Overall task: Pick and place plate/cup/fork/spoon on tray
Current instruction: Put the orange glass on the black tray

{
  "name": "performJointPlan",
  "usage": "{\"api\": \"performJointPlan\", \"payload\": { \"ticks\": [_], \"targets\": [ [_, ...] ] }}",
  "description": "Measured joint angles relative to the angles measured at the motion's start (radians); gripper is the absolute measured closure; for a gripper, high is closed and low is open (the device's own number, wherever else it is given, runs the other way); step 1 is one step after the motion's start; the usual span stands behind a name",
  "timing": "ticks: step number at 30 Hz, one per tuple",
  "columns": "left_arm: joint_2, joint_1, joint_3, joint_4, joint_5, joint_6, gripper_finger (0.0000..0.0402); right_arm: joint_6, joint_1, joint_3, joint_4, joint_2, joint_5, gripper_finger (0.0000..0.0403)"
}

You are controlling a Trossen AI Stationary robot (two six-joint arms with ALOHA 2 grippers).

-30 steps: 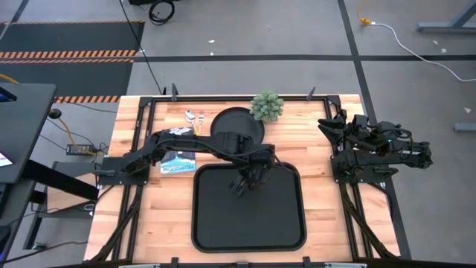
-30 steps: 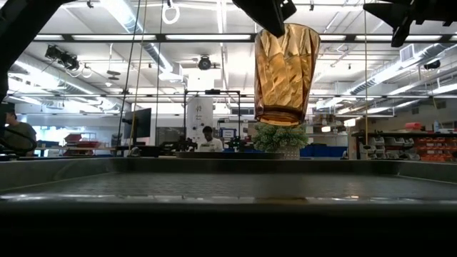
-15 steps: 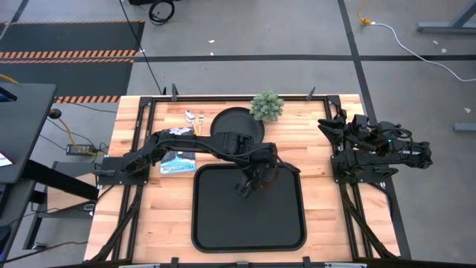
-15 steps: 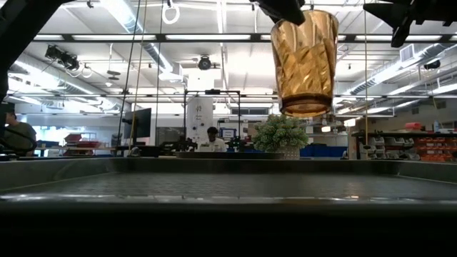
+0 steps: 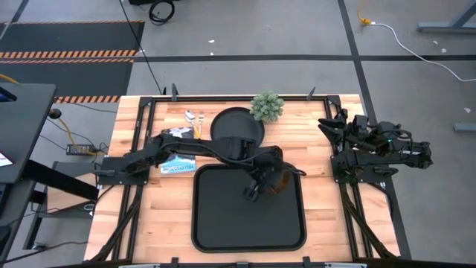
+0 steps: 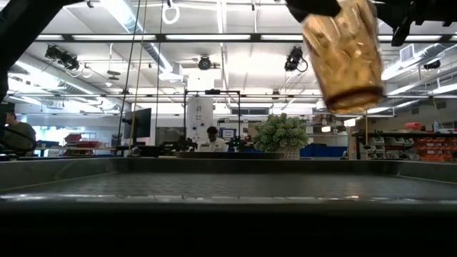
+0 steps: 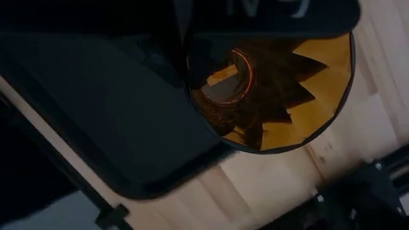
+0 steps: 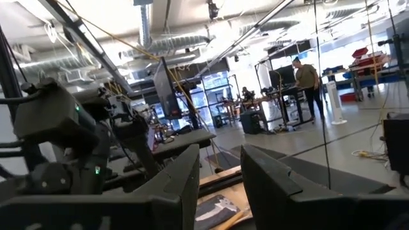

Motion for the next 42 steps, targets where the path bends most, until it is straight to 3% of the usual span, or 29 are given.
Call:
{"api": "performJointPlan", "payload": {
  "ticks": [11, 42],
  "targets": [
    [0.088, 0.020, 0.001, 0.139, -0.017, -0.056, 0.0383, -0.044, 0.000, 0.000, -0.028, 0.000, -0.021, 0.0282],
    [0.179, 0.016, 0.001, 0.118, -0.073, -0.055, 0.0382, -0.056, 0.001, 0.000, 0.017, 0.013, -0.039, 0.0282]
  ]
}}
